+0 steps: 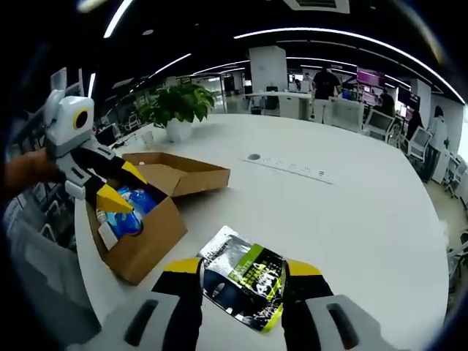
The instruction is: Operate the shoe box by opening the lid, removing the specified soft item, and placing it in the target area until the item is outside and the box remains undamaged.
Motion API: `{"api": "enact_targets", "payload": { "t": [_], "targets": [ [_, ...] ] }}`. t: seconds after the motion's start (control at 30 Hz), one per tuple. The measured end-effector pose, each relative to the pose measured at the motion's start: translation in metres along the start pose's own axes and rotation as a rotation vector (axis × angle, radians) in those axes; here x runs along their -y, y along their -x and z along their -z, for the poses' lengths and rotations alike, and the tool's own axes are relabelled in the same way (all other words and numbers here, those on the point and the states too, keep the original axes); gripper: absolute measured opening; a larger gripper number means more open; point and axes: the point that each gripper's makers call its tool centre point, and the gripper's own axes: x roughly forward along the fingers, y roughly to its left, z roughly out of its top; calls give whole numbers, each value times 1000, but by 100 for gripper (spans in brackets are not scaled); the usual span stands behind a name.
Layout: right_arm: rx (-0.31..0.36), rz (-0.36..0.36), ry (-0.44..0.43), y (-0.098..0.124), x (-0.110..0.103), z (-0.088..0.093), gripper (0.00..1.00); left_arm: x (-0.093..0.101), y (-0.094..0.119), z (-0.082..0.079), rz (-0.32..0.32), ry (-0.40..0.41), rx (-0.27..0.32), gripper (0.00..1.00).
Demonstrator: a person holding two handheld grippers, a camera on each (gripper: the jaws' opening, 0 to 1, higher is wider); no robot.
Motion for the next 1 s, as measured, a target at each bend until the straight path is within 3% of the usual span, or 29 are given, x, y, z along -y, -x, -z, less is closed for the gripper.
{"api": "enact_targets", "payload": {
  "t": [0.43, 1.0],
  "targets": [
    [18, -84, 90, -5, -40, -20, 42, -36, 34, 37, -82, 22, -32, 32],
    [34, -184, 208, -32, -99, -44, 39, -56, 55, 85, -154, 138, -77, 28]
  ]
}}
